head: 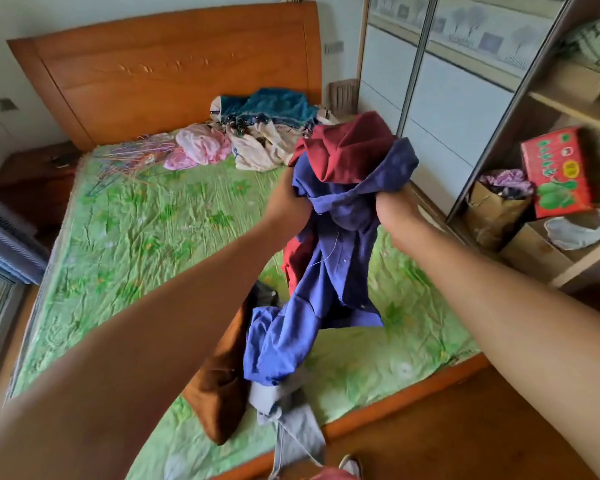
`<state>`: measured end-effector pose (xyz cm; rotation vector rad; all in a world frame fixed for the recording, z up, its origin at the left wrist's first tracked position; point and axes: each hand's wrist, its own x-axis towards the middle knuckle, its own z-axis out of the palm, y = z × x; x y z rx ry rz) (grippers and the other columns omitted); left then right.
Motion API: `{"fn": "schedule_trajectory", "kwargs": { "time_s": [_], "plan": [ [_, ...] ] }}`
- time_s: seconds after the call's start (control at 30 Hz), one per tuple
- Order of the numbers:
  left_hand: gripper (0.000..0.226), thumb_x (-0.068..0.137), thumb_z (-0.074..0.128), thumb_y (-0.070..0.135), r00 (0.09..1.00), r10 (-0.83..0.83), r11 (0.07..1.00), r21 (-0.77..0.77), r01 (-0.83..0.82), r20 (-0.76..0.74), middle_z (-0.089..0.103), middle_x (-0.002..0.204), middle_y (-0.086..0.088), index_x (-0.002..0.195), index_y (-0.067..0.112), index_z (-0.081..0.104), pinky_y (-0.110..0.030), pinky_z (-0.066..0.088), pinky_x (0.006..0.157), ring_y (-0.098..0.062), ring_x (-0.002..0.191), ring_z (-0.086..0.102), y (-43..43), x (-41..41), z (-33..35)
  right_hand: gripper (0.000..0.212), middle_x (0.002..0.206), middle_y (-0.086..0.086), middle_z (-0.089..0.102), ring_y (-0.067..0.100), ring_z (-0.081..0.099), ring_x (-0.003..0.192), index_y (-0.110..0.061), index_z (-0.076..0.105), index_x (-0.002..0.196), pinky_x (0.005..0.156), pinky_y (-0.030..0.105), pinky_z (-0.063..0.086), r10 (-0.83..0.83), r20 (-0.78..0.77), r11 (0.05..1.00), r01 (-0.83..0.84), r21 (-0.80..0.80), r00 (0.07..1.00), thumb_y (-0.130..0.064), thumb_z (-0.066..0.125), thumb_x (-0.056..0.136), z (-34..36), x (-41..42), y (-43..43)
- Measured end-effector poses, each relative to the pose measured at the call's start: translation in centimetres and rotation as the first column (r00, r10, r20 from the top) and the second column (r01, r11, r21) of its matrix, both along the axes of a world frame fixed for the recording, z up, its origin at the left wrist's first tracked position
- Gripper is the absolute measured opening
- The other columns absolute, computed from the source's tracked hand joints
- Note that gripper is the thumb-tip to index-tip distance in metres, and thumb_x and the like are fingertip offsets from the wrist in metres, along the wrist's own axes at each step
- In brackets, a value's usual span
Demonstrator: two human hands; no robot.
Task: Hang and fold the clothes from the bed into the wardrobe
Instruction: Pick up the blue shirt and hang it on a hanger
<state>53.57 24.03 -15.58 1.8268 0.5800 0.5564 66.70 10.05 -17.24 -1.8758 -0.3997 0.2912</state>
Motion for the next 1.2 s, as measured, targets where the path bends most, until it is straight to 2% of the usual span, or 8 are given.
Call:
{"fn": "schedule_trajectory", "kwargs": {
  "time_s": [0.07, 0.2, 0.27, 0.37, 0.6, 0.83, 1.03, 1.2],
  "plan": [
    [0.029, 0.084, 0.057, 0.001, 0.997, 0.04, 0.998, 0.052, -0.037, -0.062, 0.066, 0.086, -0.006, 0.085, 0.03, 0.054, -0.033, 0.051, 0.061, -0.018, 0.073, 0.06, -0.1, 1.7, -1.0, 0.023, 0.076, -0.011, 0.056, 0.01, 0.057, 0.069, -0.026, 0.05, 0.078, 0.058, 0.025, 0.044, -0.009, 0.027, 0.999, 0.01, -0.046, 1.0, -0.022, 0.051, 0.1, -0.8, 1.8, -0.4],
    [0.028, 0.086, 0.045, -0.005, 0.965, 0.103, 0.989, 0.131, -0.073, -0.239, 0.068, 0.097, -0.015, 0.105, 0.005, 0.062, -0.039, 0.052, 0.075, -0.028, 0.088, 0.065, 0.4, 3.8, -4.2, 0.007, 0.088, 0.002, 0.067, 0.027, 0.063, 0.083, -0.02, 0.062, 0.097, 0.068, 0.033, 0.051, 0.035, 0.028, 0.983, -0.029, -0.183, 0.999, -0.024, 0.058, 0.092, -3.8, 4.9, -1.4],
    [0.03, 0.082, 0.044, -0.009, 0.947, 0.09, 0.985, 0.168, -0.039, -0.309, 0.069, 0.095, -0.01, 0.099, 0.005, 0.065, -0.032, 0.048, 0.075, -0.027, 0.092, 0.064, 0.1, 4.4, -6.0, 0.026, 0.105, 0.004, 0.069, 0.027, 0.065, 0.097, -0.019, 0.063, 0.112, 0.083, 0.036, 0.052, 0.047, -0.039, 0.971, -0.055, -0.231, 0.998, -0.024, 0.064, 0.087, -6.2, 5.8, -2.2],
    [0.036, 0.083, 0.043, -0.006, 0.923, 0.085, 0.988, 0.152, -0.029, -0.376, 0.066, 0.085, 0.002, 0.087, 0.023, 0.063, -0.022, 0.043, 0.068, -0.024, 0.088, 0.061, -0.1, 4.9, -8.6, 0.018, 0.105, 0.012, 0.068, 0.031, 0.063, 0.097, -0.013, 0.061, 0.105, 0.082, 0.037, 0.048, 0.066, -0.066, 0.928, -0.086, -0.363, 0.996, -0.02, 0.064, 0.088, -9.3, 7.0, -3.0],
    [0.027, 0.087, 0.044, 0.0, 0.896, 0.12, 0.99, 0.114, -0.078, -0.428, 0.057, 0.077, 0.01, 0.095, 0.016, 0.064, -0.021, 0.038, 0.057, -0.01, 0.071, 0.052, -0.2, 5.3, -11.5, 0.014, 0.101, 0.01, 0.065, 0.032, 0.06, 0.094, -0.015, 0.061, 0.107, 0.078, 0.035, 0.045, 0.283, -0.075, 0.809, -0.28, -0.517, 0.956, -0.018, 0.053, 0.096, -14.7, 6.6, -4.1],
    [0.029, 0.09, 0.044, 0.004, 0.926, 0.138, 0.987, 0.126, -0.099, -0.351, 0.063, 0.079, 0.006, 0.093, 0.022, 0.067, -0.027, 0.044, 0.058, -0.013, 0.073, 0.058, 1.2, 4.7, -8.2, 0.013, 0.078, 0.001, 0.055, 0.021, 0.051, 0.068, -0.014, 0.05, 0.098, 0.056, 0.037, 0.036, 0.233, -0.024, 0.914, -0.228, -0.337, 0.972, -0.021, 0.039, 0.103, -12.8, 6.0, -2.1],
    [0.034, 0.093, 0.04, 0.001, 0.972, 0.166, 0.98, -0.085, -0.182, -0.169, 0.067, 0.081, -0.007, 0.081, 0.018, 0.067, -0.032, 0.051, 0.066, -0.027, 0.081, 0.063, 1.6, 4.7, -0.5, 0.015, 0.097, 0.003, 0.057, 0.023, 0.054, 0.086, -0.011, 0.052, 0.112, 0.072, 0.033, 0.037, 0.282, 0.162, 0.942, -0.241, -0.233, 0.946, -0.019, 0.043, 0.103, -7.2, 5.1, 1.5],
    [0.023, 0.098, 0.036, 0.001, 0.974, 0.216, 0.925, -0.334, -0.183, 0.066, 0.06, 0.09, -0.022, 0.096, 0.003, 0.058, -0.037, 0.049, 0.063, -0.032, 0.08, 0.059, 0.3, 4.6, 6.0, 0.04, 0.085, -0.005, 0.061, 0.014, 0.056, 0.072, -0.024, 0.052, 0.099, 0.064, 0.034, 0.041, 0.354, 0.35, 0.934, -0.309, -0.179, 0.867, -0.063, 0.043, 0.094, -5.8, -0.1, 1.4]
  ]
}}
